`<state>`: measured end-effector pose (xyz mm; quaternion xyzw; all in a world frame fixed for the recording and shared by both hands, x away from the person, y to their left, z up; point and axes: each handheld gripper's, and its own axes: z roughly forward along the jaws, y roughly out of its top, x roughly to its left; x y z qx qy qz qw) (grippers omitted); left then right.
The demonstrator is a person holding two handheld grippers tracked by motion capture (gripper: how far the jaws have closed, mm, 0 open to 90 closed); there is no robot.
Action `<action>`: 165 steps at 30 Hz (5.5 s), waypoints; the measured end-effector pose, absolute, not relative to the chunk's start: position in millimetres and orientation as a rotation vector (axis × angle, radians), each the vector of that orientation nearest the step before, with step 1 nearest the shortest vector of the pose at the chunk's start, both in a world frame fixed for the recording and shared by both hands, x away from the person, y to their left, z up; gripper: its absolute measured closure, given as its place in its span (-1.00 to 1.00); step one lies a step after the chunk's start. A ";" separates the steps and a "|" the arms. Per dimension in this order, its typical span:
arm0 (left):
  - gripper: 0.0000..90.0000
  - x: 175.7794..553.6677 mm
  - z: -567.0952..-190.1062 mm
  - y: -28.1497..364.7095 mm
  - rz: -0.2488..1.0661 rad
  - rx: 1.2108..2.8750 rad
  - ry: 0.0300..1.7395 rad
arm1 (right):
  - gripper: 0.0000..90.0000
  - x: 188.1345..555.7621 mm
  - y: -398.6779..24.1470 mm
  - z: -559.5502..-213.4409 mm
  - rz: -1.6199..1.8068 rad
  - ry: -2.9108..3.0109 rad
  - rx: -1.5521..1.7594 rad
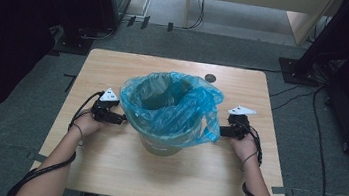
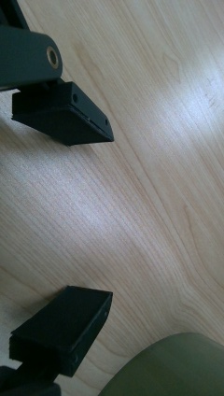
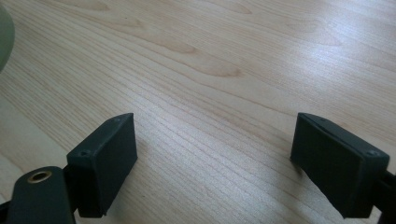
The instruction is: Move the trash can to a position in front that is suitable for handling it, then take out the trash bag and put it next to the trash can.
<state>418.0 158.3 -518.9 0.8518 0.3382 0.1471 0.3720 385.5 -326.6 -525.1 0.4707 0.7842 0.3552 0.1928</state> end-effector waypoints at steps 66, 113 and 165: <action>-0.41 419.8 -489.3 159.1 0.219 2.160 0.953 | -0.33 374.1 -335.3 -487.2 1.130 2.303 1.377; -0.31 409.9 -433.2 162.9 0.174 2.087 0.820 | -0.33 338.0 -317.8 -428.4 1.188 2.344 1.152; -0.13 411.7 -336.5 152.0 0.109 2.031 0.578 | -0.30 341.6 -295.1 -336.6 1.405 2.331 0.904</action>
